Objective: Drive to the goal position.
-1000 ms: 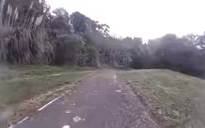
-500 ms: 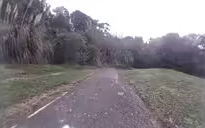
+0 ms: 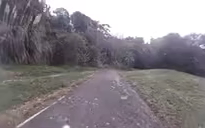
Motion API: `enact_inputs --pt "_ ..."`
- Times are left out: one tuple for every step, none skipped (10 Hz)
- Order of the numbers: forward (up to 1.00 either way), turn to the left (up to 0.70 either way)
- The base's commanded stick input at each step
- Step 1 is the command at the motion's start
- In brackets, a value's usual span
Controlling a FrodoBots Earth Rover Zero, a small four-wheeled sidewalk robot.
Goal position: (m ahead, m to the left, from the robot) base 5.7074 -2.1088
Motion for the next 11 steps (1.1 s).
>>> enact_inputs --pt "0.45 0.0" --pt "0.45 -0.01" --pt "0.45 -0.03" --pt "0.45 -0.05" --pt "0.45 -0.15" --pt "0.45 -0.24" --pt "0.45 -0.27" --pt "0.45 -0.27" --pt "0.45 -0.22" --pt "0.45 -0.11" --pt "0.45 0.0"
